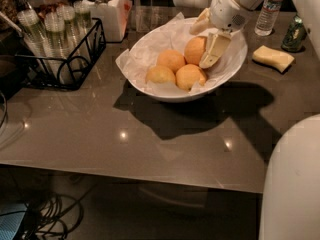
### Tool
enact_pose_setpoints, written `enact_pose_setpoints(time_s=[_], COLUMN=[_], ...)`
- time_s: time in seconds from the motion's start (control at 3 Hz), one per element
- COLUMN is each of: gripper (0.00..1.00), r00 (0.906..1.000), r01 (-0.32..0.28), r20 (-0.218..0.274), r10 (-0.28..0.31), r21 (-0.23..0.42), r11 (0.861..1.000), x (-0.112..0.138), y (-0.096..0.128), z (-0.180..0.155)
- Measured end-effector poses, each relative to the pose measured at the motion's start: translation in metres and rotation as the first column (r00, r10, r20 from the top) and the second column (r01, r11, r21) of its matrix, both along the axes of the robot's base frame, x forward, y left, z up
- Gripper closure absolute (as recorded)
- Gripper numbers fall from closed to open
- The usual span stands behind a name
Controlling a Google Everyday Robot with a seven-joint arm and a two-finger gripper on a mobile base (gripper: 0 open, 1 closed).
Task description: Pick orange from white bowl
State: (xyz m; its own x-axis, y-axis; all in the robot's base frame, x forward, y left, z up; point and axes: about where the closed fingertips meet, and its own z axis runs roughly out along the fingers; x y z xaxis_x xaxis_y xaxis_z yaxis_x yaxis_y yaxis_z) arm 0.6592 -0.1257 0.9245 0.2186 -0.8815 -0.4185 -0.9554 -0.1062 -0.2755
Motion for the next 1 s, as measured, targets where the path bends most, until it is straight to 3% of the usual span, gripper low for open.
enact_pose_setpoints(time_s=[0.67, 1.0], gripper=[0.3, 0.49], r00=[0.9993, 0.9992], r01=[-0.013, -0.012], r20=[-0.035, -0.037], r10=[0.013, 0.013], r21=[0.02, 0.021], r11=[1.0, 1.0], x=[0.009, 0.0095], y=[-0.001, -0.0014], z=[-0.0208, -0.0196])
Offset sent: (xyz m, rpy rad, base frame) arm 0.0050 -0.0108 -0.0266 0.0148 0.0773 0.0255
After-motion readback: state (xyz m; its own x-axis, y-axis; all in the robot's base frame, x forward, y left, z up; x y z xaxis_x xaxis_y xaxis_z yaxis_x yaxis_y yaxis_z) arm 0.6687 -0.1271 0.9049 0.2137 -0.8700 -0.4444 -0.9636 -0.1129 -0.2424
